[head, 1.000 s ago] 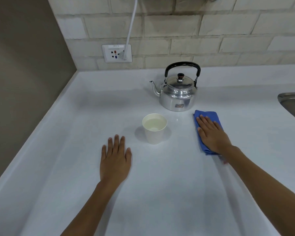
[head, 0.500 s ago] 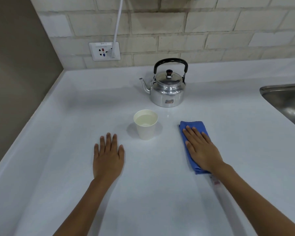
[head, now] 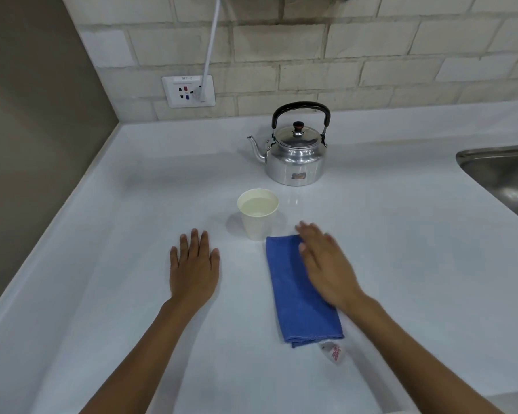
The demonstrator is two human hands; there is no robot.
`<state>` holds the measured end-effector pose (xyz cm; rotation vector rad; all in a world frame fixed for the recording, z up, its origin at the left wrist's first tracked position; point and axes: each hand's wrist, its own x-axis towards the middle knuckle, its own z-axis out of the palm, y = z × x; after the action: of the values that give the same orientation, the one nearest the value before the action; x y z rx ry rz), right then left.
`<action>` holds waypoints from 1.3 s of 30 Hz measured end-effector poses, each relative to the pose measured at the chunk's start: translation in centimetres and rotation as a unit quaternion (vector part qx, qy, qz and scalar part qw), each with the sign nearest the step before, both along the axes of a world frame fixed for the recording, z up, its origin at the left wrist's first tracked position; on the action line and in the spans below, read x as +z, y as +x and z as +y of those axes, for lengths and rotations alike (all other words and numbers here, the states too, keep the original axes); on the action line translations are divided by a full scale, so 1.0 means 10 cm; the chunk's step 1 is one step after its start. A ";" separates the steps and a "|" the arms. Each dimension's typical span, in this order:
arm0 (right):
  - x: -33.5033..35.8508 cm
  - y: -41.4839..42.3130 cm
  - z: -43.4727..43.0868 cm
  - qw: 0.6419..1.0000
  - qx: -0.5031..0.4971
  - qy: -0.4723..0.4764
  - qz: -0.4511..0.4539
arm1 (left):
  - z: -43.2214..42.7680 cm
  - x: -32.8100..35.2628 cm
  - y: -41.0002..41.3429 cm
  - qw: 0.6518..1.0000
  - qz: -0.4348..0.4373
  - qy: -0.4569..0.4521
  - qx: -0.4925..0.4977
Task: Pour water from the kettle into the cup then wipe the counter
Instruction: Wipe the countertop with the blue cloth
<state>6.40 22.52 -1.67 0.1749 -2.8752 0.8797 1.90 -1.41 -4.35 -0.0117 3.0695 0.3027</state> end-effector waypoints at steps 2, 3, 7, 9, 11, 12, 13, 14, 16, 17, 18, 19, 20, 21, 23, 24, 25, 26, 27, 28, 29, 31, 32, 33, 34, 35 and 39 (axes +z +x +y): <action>0.06 -0.21 0.26 0.998 -0.057 -0.001 0.007 | 0.06 0.10 0.07 1.000 0.016 0.012 0.013; 0.06 -0.30 0.37 0.997 -0.076 0.015 -0.003 | 0.13 0.16 0.14 0.999 0.041 0.020 0.009; -0.06 -0.59 0.53 0.994 -0.064 0.071 -0.045 | 0.75 0.33 0.56 0.982 0.123 0.074 -0.119; -0.10 -0.70 0.49 0.995 -0.039 0.079 -0.046 | 1.10 0.35 0.66 0.974 0.108 0.096 -0.174; -0.14 -0.77 0.46 0.994 -0.018 0.097 -0.043 | 1.38 0.33 0.64 0.974 0.086 0.091 -0.189; -0.17 -0.78 0.45 0.993 -0.009 0.113 -0.042 | 1.48 0.29 0.61 0.977 0.072 0.078 -0.184; -0.19 -0.80 0.44 0.991 -0.002 0.127 -0.043 | 1.55 0.25 0.59 0.981 0.054 0.059 -0.177; -0.22 -0.80 0.45 0.990 0.000 0.136 -0.045 | 1.59 0.20 0.57 0.984 0.035 0.039 -0.171; -0.25 -0.81 0.46 0.989 0.002 0.140 -0.044 | 1.62 0.11 0.57 0.986 0.020 0.018 -0.166; -0.26 -0.81 0.47 0.989 0.003 0.141 -0.042 | 1.62 0.09 0.57 0.986 0.022 0.017 -0.167; -0.26 -0.82 0.48 0.989 0.003 0.142 -0.041 | 1.60 0.07 0.58 0.985 0.026 0.018 -0.170; -0.27 -0.82 0.49 0.989 0.003 0.143 -0.040 | 1.57 0.07 0.59 0.984 0.029 0.018 -0.172; -0.28 -0.82 0.50 0.989 0.002 0.145 -0.039 | 1.53 0.07 0.61 0.984 0.032 0.019 -0.175; -0.28 -0.82 0.50 0.988 0.001 0.147 -0.039 | 1.47 0.09 0.64 0.983 0.037 0.020 -0.178; -0.30 -0.81 0.50 0.988 0.001 0.149 -0.039 | 1.29 0.07 0.72 0.982 0.045 0.025 -0.184; -0.30 -0.81 0.50 0.988 0.000 0.151 -0.037 | 1.15 0.06 0.76 0.982 0.049 0.027 -0.180; -0.31 -0.81 0.50 0.988 -0.002 0.153 -0.034 | 0.98 0.06 0.79 0.982 0.066 0.014 -0.177; -0.31 -0.81 0.49 0.988 -0.004 0.154 -0.031 | 0.79 0.07 0.81 0.981 0.079 -0.007 -0.176; -0.31 -0.81 0.49 0.988 -0.005 0.152 -0.030 | 0.60 0.09 0.81 0.982 0.076 -0.022 -0.170; -0.32 -0.81 0.48 0.988 -0.006 0.150 -0.030 | 0.42 0.11 0.78 0.984 0.079 -0.033 -0.156; -0.32 -0.82 0.48 0.988 -0.007 0.149 -0.031 | 0.24 0.12 0.72 0.987 0.077 -0.044 -0.136; -0.34 -0.82 0.47 0.988 -0.010 0.151 -0.034 | 0.03 0.12 0.53 0.995 0.032 -0.032 -0.083; -0.34 -0.82 0.46 0.987 -0.011 0.153 -0.036 | 0.02 0.10 0.42 0.998 0.010 -0.012 -0.054; -0.34 -0.82 0.46 0.987 -0.012 0.154 -0.036 | 0.05 0.08 0.32 0.999 0.008 -0.003 -0.031; -0.34 -0.82 0.46 0.987 -0.014 0.154 -0.034 | 0.15 0.05 0.25 1.000 0.012 -0.005 -0.021; -0.34 -0.81 0.46 0.987 -0.015 0.155 -0.032 | 0.27 0.05 0.22 1.000 0.014 -0.003 -0.019; -0.35 -0.81 0.48 0.986 -0.011 0.162 -0.024 | 0.55 0.09 0.52 0.994 0.056 -0.019 -0.093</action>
<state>-1.70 27.28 -5.17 0.1558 -3.0406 0.4101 7.10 4.07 -3.41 0.2984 3.1541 0.2424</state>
